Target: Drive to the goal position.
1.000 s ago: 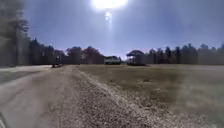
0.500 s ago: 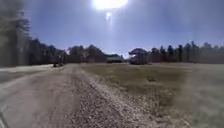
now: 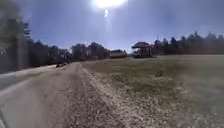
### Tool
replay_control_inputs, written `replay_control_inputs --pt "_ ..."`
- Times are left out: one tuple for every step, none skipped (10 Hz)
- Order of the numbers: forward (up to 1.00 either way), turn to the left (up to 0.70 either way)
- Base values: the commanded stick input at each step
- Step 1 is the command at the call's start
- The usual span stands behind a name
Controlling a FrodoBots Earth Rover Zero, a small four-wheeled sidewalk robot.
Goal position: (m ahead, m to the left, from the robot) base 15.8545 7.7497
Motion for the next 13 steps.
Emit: replay_control_inputs --pt "0.7 0.03" --pt "0.7 0.03" --pt "0.7 0.03" --pt "0.7 0.03" --pt "0.7 0.03" --pt "0.7 0.03" --pt "0.7 0.03" --pt "0.7 0.03" --pt "0.7 0.03" --pt "0.7 0.03" --pt "0.7 0.03" --pt "0.7 0.03" --pt "0.7 0.03"
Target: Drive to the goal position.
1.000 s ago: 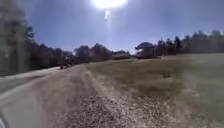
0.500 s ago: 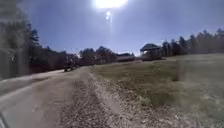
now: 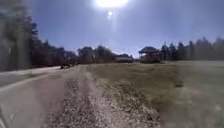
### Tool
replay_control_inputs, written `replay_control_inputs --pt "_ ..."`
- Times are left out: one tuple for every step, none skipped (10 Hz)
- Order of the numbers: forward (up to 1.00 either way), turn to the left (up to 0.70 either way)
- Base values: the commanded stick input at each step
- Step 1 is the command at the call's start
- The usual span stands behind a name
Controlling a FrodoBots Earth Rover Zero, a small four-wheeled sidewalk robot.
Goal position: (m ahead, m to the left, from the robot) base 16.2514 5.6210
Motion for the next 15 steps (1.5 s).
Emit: replay_control_inputs --pt "0.7 0.03" --pt "0.7 0.03" --pt "0.7 0.03" --pt "0.7 0.03" --pt "0.7 0.03" --pt "0.7 0.03" --pt "0.7 0.03" --pt "0.7 0.03" --pt "0.7 0.03" --pt "0.7 0.07" --pt "0.7 0.08" --pt "0.7 0.11" --pt "0.7 0.35" --pt "0.7 0.35" --pt "0.7 0.35"
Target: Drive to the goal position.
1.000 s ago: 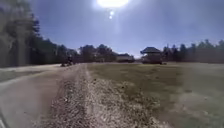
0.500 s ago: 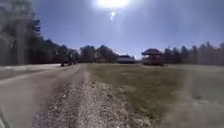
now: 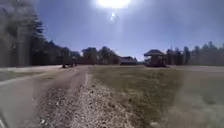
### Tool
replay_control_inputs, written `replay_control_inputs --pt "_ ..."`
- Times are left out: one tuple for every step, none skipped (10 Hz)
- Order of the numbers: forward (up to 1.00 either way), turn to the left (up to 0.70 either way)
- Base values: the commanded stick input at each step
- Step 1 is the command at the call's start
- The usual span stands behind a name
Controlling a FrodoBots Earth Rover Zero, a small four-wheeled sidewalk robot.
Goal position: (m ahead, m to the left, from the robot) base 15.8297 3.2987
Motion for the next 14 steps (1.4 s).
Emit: replay_control_inputs --pt "0.7 0.35" --pt "0.7 0.35" --pt "0.7 0.35" --pt "0.7 0.35" --pt "0.7 0.35" --pt "0.7 0.35" --pt "0.7 0.35" --pt "0.7 0.35" --pt "0.7 0.35" --pt "0.7 0.35" --pt "0.7 0.2" --pt "0.7 0.03" --pt "0.7 0.03" --pt "0.7 0.03"
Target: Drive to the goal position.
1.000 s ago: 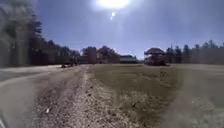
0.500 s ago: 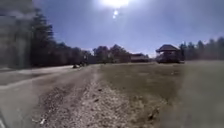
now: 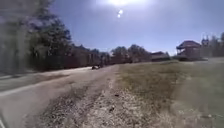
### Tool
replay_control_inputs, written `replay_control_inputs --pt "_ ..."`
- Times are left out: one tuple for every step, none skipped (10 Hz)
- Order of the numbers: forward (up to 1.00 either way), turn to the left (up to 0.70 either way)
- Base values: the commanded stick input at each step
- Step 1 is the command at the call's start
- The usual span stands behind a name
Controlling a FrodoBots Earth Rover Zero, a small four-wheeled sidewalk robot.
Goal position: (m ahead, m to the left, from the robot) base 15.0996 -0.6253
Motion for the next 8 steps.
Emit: replay_control_inputs --pt "0.7 0.03" --pt "0.7 0.03" --pt "0.7 0.03" --pt "0.7 0.03" --pt "0.7 0.03" --pt "0.7 0.03" --pt "0.7 0.03" --pt "0.7 0.03"
